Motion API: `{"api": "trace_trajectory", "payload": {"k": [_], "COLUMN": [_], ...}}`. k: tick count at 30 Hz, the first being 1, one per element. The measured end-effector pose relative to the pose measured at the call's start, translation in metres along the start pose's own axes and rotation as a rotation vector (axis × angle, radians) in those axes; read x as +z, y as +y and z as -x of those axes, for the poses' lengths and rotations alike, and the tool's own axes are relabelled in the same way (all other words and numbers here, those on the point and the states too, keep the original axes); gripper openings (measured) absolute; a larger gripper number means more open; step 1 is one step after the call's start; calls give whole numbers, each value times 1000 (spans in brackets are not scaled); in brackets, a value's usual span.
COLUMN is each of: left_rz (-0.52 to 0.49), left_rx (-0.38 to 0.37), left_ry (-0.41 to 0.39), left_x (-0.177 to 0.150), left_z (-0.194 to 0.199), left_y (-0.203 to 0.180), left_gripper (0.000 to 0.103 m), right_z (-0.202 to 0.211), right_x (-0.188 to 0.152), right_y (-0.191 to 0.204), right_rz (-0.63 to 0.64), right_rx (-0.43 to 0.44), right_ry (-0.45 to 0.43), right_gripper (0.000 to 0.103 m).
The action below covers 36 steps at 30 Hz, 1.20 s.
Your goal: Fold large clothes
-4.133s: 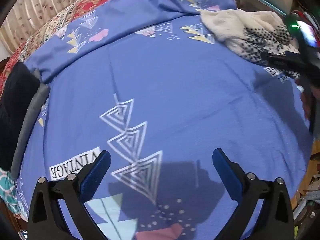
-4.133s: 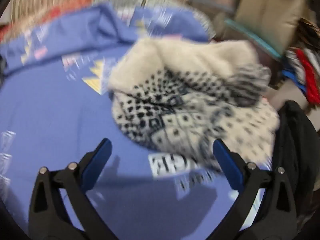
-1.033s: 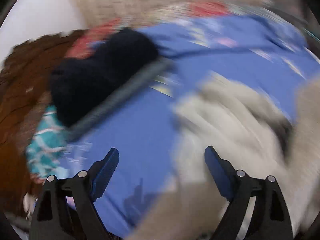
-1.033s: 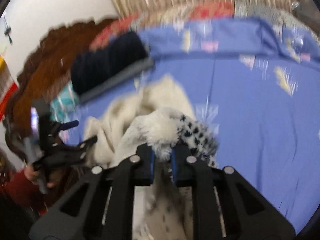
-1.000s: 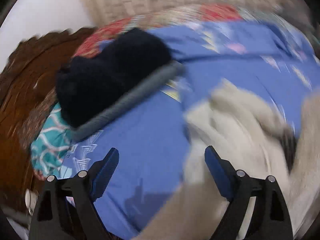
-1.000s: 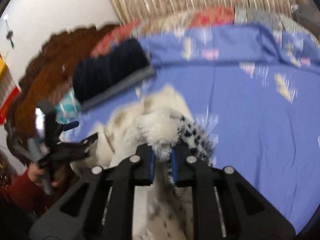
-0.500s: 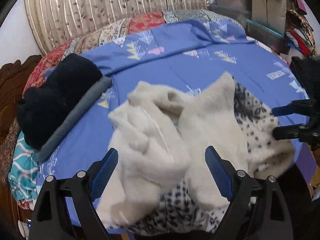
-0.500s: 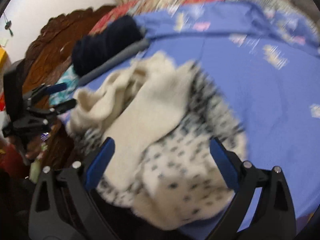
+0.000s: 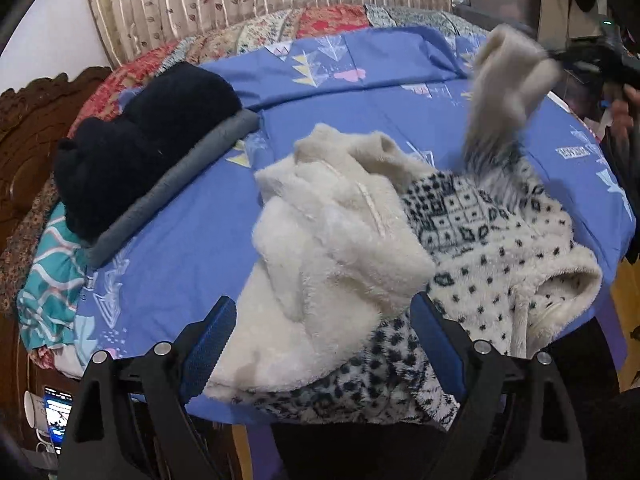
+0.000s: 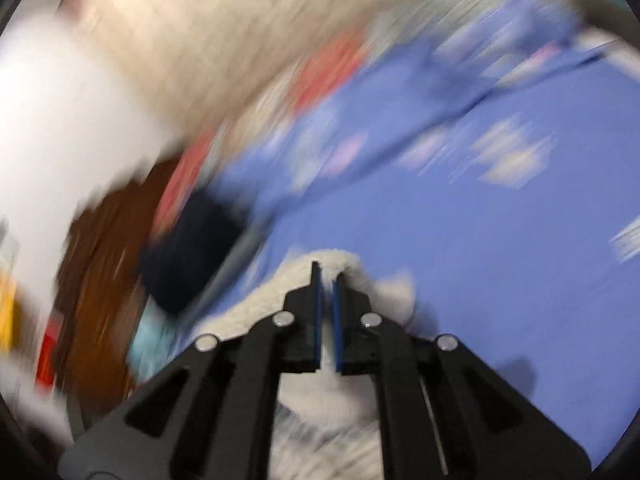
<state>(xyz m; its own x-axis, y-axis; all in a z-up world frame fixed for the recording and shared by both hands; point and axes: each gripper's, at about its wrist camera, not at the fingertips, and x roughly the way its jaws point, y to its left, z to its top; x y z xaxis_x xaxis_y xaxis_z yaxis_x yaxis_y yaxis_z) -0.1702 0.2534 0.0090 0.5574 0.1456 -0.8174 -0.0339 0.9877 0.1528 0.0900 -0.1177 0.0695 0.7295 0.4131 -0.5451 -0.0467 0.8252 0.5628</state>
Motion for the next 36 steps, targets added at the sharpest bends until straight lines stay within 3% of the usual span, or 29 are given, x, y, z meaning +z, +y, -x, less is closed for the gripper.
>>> {"api": "trace_trajectory", "payload": {"k": [2,3,4,6,9,10,12,15,18,21,23,24,26,29,31,34,36], "left_rz": [-2,-8,-18,-35,-60,-65,-59,-60,-139,-245,-287,-319,-402,-542,-634,-781,-836], "left_rx": [-28,-31,-29,-22,-18,-15,0,28,76,94,88,85,96,108,106,102,112], "left_ry": [-1,-6,-12,-17,-10,-10,-19,-51,-105,-186,-212,-217,-216,-271,-324,-395,-428], "left_x": [-2,-4,-6,-9,-15,-16,-17,-20,-33,-52,-59,-62,-67,-67,-62,-48,-35], "left_z": [-3,-2,-2,-1,4,6,13,24,41,54,57,57,54,55,59,64,65], "left_y": [-4,-6,-7,-9,-6,-3,5,16,19,15,13,12,2,-20,-37,-65,-76], "left_gripper": [103,103,103,103,103,103,103,103,103,103,103,103,103,103,103,103,103], "right_z": [30,37,51,66,78,75,63,32,0,-38,-53,-57,-48,-15,-1,9,14], "right_x": [25,26,18,-5,-61,-84,-140,-215,-284,-340,-364,-367,-357,-288,-247,-209,-194], "right_y": [-57,-76,-104,-120,-86,-66,-16,60,123,152,162,165,164,166,168,174,189], "right_rz": [-101,-154,-245,-267,-44,36,163,317,496,532,573,576,531,456,436,427,447], "right_rx": [-198,-218,-207,-110,77,140,347,523,544,535,508,504,548,648,645,679,730], "right_ry": [-79,-71,-64,-7,164,245,453,710,848,913,933,947,915,729,635,587,599], "right_gripper": [43,86,91,91,91,91,89,81,77,76,46,10,7,6,6,6,6]}}
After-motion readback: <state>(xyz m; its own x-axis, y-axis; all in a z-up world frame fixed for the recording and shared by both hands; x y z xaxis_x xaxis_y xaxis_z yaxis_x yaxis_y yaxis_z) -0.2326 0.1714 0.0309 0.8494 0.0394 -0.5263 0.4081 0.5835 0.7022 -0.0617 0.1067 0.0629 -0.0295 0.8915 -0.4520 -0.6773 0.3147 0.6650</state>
